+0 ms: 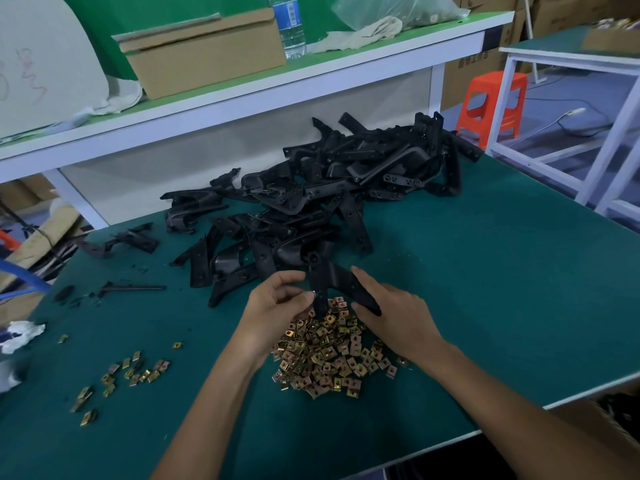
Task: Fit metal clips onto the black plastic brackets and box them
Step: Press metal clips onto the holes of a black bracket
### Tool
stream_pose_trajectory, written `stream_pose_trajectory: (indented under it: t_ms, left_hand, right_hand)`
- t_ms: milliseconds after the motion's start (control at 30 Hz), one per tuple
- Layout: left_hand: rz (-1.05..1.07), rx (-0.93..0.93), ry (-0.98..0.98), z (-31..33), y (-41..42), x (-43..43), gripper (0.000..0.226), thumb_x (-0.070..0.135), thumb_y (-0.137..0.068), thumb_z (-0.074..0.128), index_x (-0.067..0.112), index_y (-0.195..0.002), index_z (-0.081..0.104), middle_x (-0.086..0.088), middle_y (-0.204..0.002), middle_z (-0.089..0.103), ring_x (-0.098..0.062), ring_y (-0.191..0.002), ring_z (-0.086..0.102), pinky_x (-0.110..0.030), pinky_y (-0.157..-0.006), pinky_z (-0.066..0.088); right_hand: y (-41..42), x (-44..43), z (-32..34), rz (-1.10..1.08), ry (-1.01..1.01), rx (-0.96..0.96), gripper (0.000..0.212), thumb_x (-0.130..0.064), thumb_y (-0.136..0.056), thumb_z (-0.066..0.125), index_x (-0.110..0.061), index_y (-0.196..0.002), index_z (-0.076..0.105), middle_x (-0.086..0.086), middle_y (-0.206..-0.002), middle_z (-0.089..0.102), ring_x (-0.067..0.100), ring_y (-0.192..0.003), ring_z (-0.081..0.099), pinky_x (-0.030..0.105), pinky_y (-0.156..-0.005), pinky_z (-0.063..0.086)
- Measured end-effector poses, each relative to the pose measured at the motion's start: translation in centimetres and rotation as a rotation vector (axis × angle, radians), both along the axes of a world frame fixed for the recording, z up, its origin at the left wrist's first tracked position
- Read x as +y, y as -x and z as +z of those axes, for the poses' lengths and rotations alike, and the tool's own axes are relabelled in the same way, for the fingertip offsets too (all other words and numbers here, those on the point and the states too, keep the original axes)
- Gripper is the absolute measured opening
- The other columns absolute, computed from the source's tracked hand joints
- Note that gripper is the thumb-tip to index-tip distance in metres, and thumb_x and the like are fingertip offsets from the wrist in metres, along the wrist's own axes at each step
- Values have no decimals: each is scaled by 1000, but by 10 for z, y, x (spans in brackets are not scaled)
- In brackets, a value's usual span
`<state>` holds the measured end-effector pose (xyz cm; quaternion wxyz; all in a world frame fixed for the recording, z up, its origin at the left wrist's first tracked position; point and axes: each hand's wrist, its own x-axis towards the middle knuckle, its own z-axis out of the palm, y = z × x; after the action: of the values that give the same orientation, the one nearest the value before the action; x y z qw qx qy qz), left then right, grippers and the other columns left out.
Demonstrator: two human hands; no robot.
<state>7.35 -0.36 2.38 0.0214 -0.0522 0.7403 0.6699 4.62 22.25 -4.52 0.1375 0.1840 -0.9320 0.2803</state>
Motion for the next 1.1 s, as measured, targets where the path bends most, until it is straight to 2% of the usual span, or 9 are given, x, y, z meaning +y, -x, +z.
stream_pose_trajectory:
  t_ms: [133, 233, 433, 600, 733, 867, 1000, 1067, 1100]
  left_hand:
    - [47, -17, -157, 1, 1, 2, 23, -1, -95, 64, 9, -115, 65, -6, -86, 73, -18, -75, 70, -27, -68, 59]
    - [41, -26, -198, -1, 2, 5, 20, -2, -95, 63, 7, -112, 66, -11, -93, 71, -22, -81, 70, -31, -71, 59]
    - [9, 3, -135, -2, 2, 7, 22, -1, -93, 66, 12, -111, 67, -7, -88, 73, -21, -83, 72, -36, -77, 61]
    - [-29, -13, -49, 2, 3, 0, 30, 4, -90, 72, 15, -117, 65, -4, -79, 72, -19, -78, 72, -26, -71, 58]
    - [-128, -53, 94, 5, 4, 3, 34, 11, -89, 76, 35, -110, 64, -7, -83, 75, -19, -82, 72, -31, -79, 60]
    - [-90, -28, 66, 10, 6, 10, 31, 13, -90, 75, 25, -118, 68, -12, -89, 75, -18, -81, 71, -22, -69, 54]
    - [-85, 2, 63, 11, 9, 13, 16, 23, -99, 65, 25, -113, 71, -3, -93, 78, -10, -80, 70, -21, -69, 54]
    - [-54, -12, 80, 7, 12, 16, 20, 28, -105, 53, 25, -109, 72, 4, -93, 77, -9, -84, 70, -20, -69, 55]
    - [-26, 0, 173, 4, 14, 16, 22, 28, -106, 49, 24, -108, 72, 7, -93, 76, -9, -87, 70, -22, -71, 55]
  right_hand:
    - [1, 2, 1, -7, 50, -28, 65, -51, -100, 50, -40, -157, 22, -2, -90, 66, 20, -71, 64, 39, -63, 56]
    - [0, 1, 2, -4, 52, -14, 65, -53, -99, 50, -39, -157, 22, -2, -92, 67, 19, -73, 65, 40, -64, 56]
    - [0, 1, 0, 11, 22, 1, 65, -53, -99, 47, -41, -156, 20, -3, -96, 67, 20, -76, 65, 37, -63, 54]
    - [-1, 0, 2, 20, 2, 19, 64, -50, -99, 49, -40, -157, 23, -3, -92, 65, 20, -72, 63, 36, -60, 53]
    - [-2, -1, 2, 23, -53, 30, 65, -48, -100, 53, -39, -158, 25, -3, -86, 62, 22, -70, 62, 36, -59, 51]
    - [0, 1, 2, -1, -18, 5, 65, -51, -100, 49, -39, -158, 23, -1, -93, 65, 22, -75, 64, 36, -62, 52]
    - [-1, 0, 3, -3, 46, -15, 63, -52, -100, 47, -37, -156, 20, -2, -97, 66, 22, -77, 66, 39, -63, 55]
    - [1, 1, 5, -31, 127, -19, 62, -50, -101, 49, -35, -156, 23, -1, -105, 68, 23, -84, 68, 42, -68, 57]
    - [1, 2, 5, -50, 177, -25, 63, -50, -102, 49, -32, -157, 24, 0, -110, 68, 21, -88, 68, 42, -71, 57]
